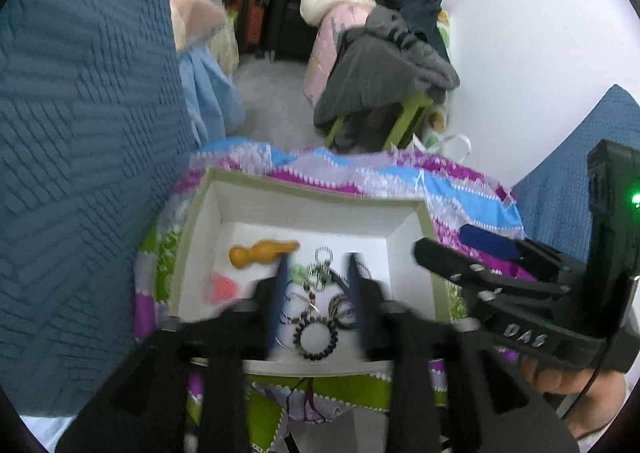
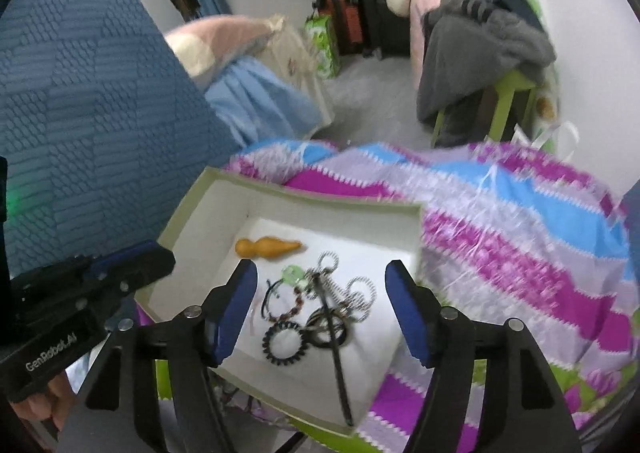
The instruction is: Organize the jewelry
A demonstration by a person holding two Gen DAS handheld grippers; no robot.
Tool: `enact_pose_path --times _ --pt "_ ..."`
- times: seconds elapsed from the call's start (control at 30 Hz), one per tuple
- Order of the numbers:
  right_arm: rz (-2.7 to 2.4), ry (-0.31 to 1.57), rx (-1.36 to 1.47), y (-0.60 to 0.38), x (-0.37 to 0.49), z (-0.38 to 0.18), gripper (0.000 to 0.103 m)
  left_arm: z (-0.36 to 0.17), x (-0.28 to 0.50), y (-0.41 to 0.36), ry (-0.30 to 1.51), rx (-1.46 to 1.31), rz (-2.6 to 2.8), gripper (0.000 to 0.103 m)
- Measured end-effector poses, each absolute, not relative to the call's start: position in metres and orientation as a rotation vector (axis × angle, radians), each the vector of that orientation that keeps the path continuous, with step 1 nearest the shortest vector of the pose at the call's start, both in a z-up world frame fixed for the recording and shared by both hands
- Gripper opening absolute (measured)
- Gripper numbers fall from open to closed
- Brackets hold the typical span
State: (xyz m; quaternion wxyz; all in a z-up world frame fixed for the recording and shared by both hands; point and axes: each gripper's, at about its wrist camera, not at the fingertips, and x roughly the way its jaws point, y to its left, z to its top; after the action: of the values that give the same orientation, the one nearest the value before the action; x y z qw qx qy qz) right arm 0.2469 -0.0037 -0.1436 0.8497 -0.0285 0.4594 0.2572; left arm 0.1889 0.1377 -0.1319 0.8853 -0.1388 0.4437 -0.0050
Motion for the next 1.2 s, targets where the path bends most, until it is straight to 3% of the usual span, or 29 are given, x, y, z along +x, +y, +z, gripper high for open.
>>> enact_pose_path --times 0.2,0.27,0.3,0.37,0.47,0.8,1.2 --pt "0.518 0.827 -0.065 -0.026 0.24 -0.077 0.092 -0.085 0.179 0.135 0.85 -0.251 -0.001 0.049" --pt "0.493 0.771 -0.063 -0.035 0.234 -0.051 0.099 -0.068 0.176 0.133 0.835 -0.234 -0.004 0.061" --pt "0.497 0.752 -0.052 -0.039 0.232 -0.043 0.102 -0.056 0.172 0.131 0.815 -0.217 0.007 0.062" --pt "0.505 0.705 -0.025 -0.047 0.226 -0.021 0.103 -0.039 0.166 0.13 0.778 -0.195 0.025 0.072" --pt "0.489 0.653 -0.018 -0.056 0.216 0.0 0.103 -0.013 0.155 0.128 0.723 -0.172 0.048 0.079" --pt "0.444 0.522 0.006 -0.075 0.166 0.032 0.103 0.024 0.116 0.113 0.631 -0.153 0.052 0.086" --pt "0.394 0.474 0.007 -0.096 0.119 0.013 0.103 0.02 0.083 0.087 0.631 -0.111 0.074 0.092"
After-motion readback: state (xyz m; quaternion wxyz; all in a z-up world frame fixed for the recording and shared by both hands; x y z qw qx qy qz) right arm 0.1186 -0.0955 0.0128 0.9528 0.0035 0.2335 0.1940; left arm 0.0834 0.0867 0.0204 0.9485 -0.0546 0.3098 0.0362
